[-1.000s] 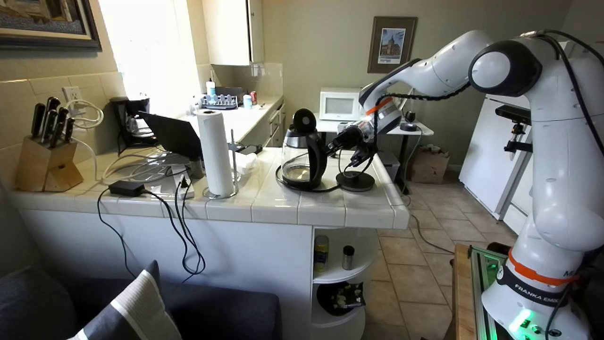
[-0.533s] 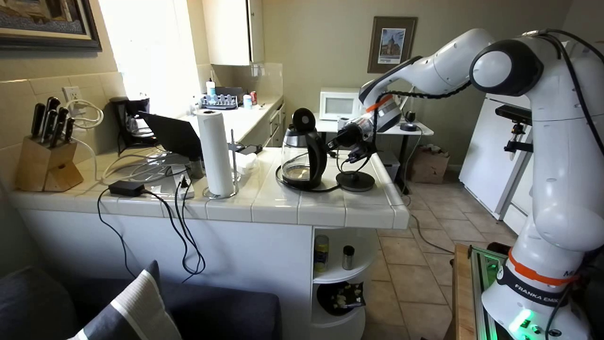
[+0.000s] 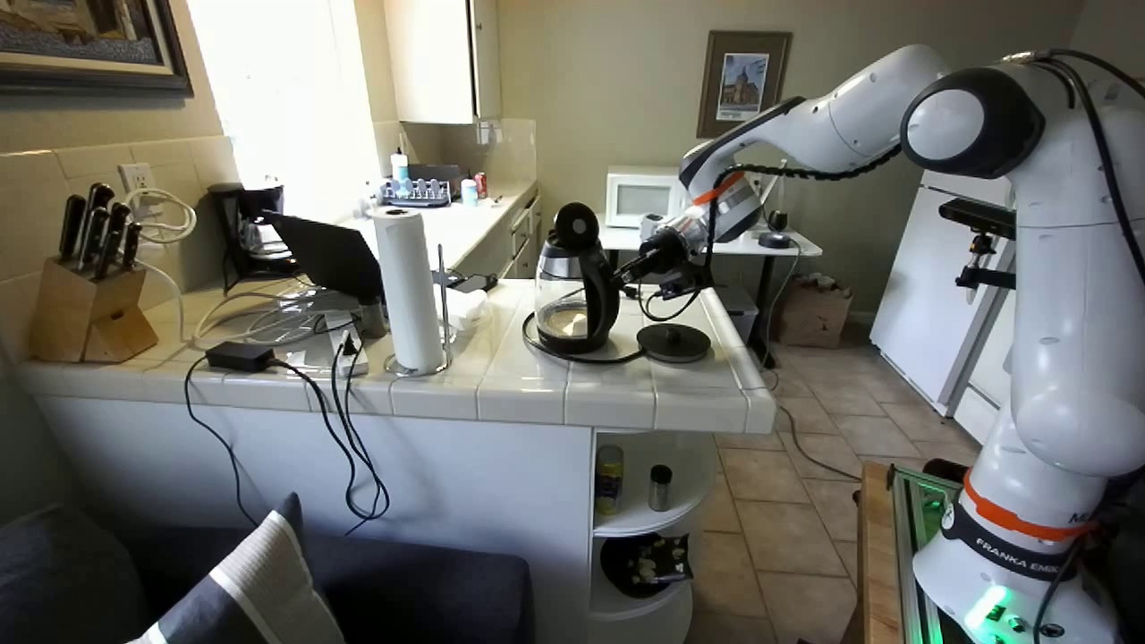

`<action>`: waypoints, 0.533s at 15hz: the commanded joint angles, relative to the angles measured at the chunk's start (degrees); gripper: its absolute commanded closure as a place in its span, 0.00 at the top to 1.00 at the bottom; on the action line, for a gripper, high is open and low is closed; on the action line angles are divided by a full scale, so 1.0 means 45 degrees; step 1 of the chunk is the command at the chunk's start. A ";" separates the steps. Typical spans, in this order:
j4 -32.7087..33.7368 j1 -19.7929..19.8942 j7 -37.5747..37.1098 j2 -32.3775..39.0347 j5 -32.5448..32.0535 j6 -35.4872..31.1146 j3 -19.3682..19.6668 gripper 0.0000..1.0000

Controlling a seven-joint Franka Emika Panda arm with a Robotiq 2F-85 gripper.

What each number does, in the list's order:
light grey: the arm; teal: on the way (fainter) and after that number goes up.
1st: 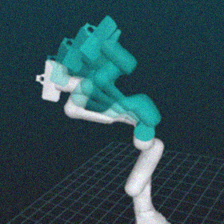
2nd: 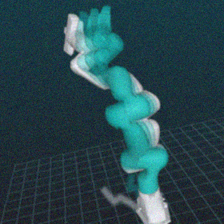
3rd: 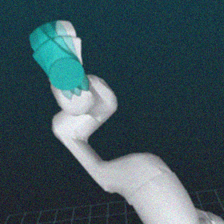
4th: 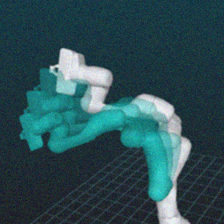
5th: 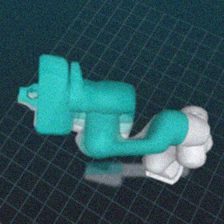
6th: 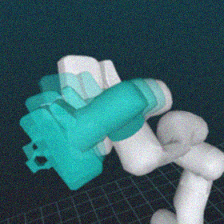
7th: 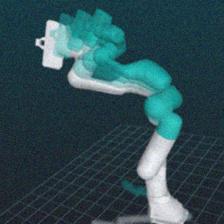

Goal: Move the kettle to the left

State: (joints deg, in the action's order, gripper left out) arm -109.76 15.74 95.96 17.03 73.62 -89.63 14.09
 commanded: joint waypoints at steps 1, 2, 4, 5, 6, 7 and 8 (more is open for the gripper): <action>-0.0271 -0.0075 0.0778 -0.0859 -0.0135 -0.0677 -0.0059 0.14; -0.0280 -0.0057 0.0828 -0.0946 -0.0145 -0.0708 -0.0074 0.14; -0.0273 -0.0058 0.0920 -0.1102 -0.0209 -0.0745 -0.0087 0.14; -0.0239 -0.0046 0.0894 -0.1173 -0.0229 -0.0636 -0.0101 0.14; -0.0170 -0.0039 0.0850 -0.1241 -0.0262 -0.0494 -0.0118 0.14; -0.0081 -0.0026 0.0732 -0.1279 -0.0286 -0.0322 -0.0142 0.14; 0.0031 -0.0032 0.0638 -0.1316 -0.0293 -0.0196 -0.0181 0.14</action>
State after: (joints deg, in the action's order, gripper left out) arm -109.80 15.64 97.95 14.10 72.53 -91.86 13.83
